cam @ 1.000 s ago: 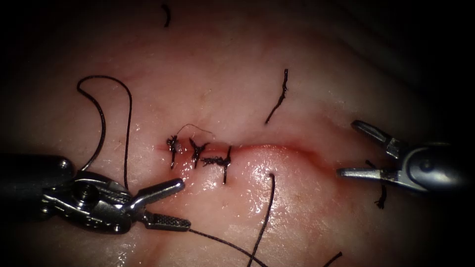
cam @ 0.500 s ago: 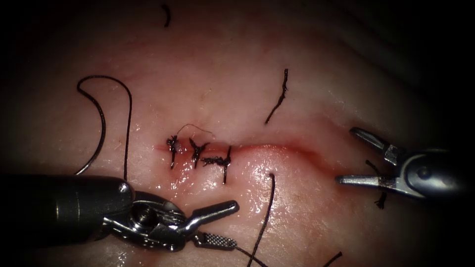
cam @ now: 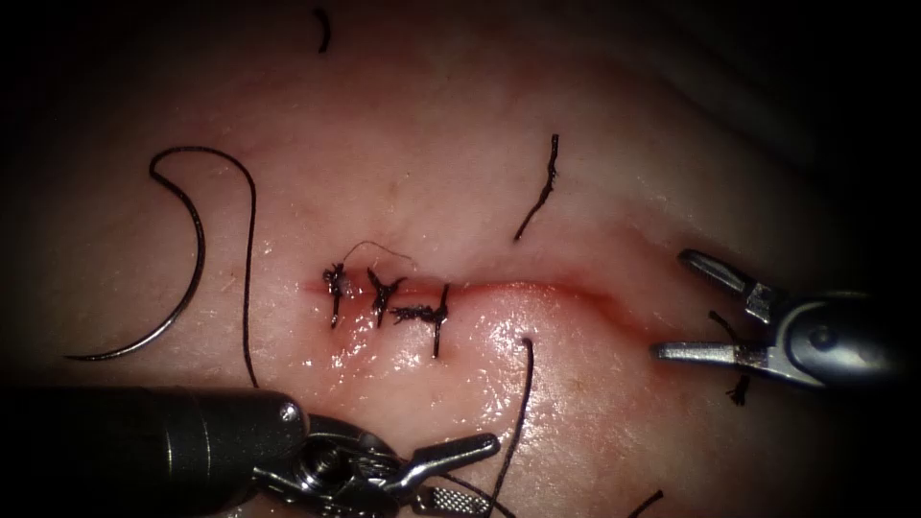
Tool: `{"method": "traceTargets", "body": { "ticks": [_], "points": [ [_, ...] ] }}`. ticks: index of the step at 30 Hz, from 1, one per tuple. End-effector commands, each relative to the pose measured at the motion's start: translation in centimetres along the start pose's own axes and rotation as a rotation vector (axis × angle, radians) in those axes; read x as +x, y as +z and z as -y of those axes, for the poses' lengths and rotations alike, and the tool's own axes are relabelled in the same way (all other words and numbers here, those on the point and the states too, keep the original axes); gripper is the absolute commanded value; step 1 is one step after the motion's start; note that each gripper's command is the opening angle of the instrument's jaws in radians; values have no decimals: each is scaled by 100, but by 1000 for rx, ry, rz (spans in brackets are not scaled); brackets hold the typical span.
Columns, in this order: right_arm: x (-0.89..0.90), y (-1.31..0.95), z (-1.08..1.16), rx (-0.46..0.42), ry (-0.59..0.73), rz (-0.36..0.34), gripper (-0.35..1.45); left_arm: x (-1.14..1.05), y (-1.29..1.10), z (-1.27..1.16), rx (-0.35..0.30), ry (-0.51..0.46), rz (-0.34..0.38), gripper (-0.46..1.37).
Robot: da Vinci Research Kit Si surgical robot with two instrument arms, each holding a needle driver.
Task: Wound Closure
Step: Pick up the long suture end with the left gripper
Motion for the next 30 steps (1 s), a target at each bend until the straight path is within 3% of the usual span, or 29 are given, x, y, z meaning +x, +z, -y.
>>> {"method": "traceTargets", "body": {
  "ticks": [1, 9, 15, 19, 20, 22, 25, 30],
  "points": [
    [0, 0, 0, 7, 0, 1, 142, 1, 0, 0, -1, -1, -4, 74],
    [-2, 0, 2, 7, -2, 0, 141, 23, -2, 0, -4, 15, -17, 72],
    [-2, 2, 2, 8, -2, 2, 141, 26, 3, 6, -3, 28, -26, 65],
    [-2, 1, 2, 10, -2, 4, 141, 26, 6, 6, -2, 45, -26, 43],
    [-2, 1, 2, 10, -2, 4, 142, 26, 7, 7, -1, 51, -25, 26],
    [-2, 1, 2, 10, -2, 4, 141, 25, 8, 7, -13, 50, -24, -35],
    [-2, 1, 2, 10, -2, 4, 141, 24, 8, 10, -95, 76, -20, -35],
    [-2, 2, 2, 37, -2, 3, 139, 21, 7, 22, -100, 90, -27, -35]
  ]
}}
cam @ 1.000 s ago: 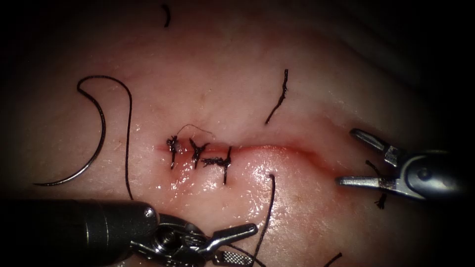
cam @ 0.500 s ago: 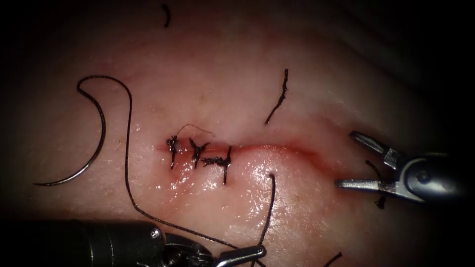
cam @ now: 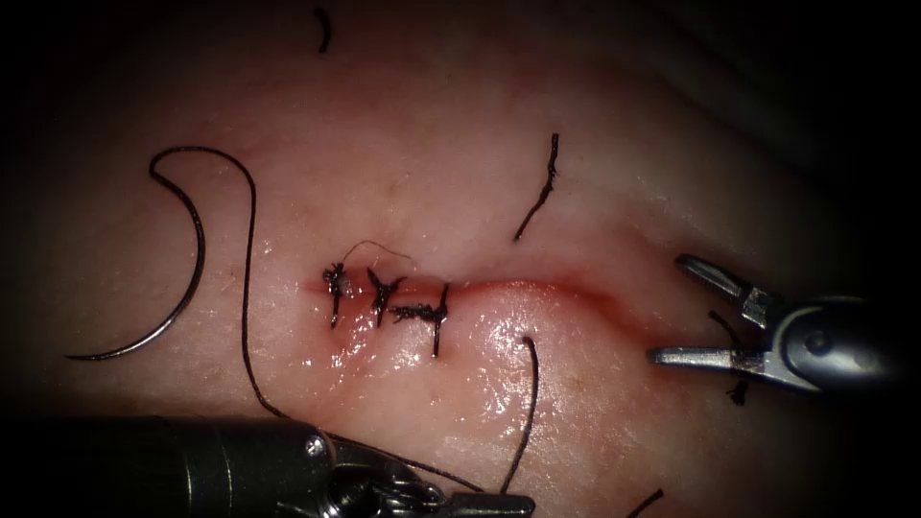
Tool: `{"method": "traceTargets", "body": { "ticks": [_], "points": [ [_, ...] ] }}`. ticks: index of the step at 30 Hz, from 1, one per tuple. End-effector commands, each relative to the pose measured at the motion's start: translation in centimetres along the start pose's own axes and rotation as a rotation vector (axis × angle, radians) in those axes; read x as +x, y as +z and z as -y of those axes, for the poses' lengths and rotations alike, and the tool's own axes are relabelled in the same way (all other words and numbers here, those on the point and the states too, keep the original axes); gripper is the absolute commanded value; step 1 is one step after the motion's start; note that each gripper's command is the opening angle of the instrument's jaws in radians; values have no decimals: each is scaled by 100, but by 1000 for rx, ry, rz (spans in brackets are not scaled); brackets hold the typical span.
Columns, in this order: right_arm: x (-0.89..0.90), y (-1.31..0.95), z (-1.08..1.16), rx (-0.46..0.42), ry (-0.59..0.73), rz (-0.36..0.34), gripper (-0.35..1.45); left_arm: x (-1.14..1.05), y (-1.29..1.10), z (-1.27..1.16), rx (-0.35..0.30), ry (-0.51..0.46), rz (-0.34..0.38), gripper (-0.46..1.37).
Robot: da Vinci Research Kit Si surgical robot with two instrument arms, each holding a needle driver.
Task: Wound Closure
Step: Pick up the long suture end with the left gripper
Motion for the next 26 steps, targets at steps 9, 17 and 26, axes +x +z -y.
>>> {"method": "traceTargets", "body": {
  "ticks": [9, 17, 26],
  "points": [
    [-6, 1, 5, 84, -106, -56, 139, -4, -8, 25, 18, -21, -18, -35],
    [-8, 8, 12, 179, -333, -185, 131, -8, -16, 40, 38, -35, -12, -35],
    [-6, 13, 13, 204, -394, -260, 120, -8, -15, 39, 38, -34, -11, -35]
  ]
}}
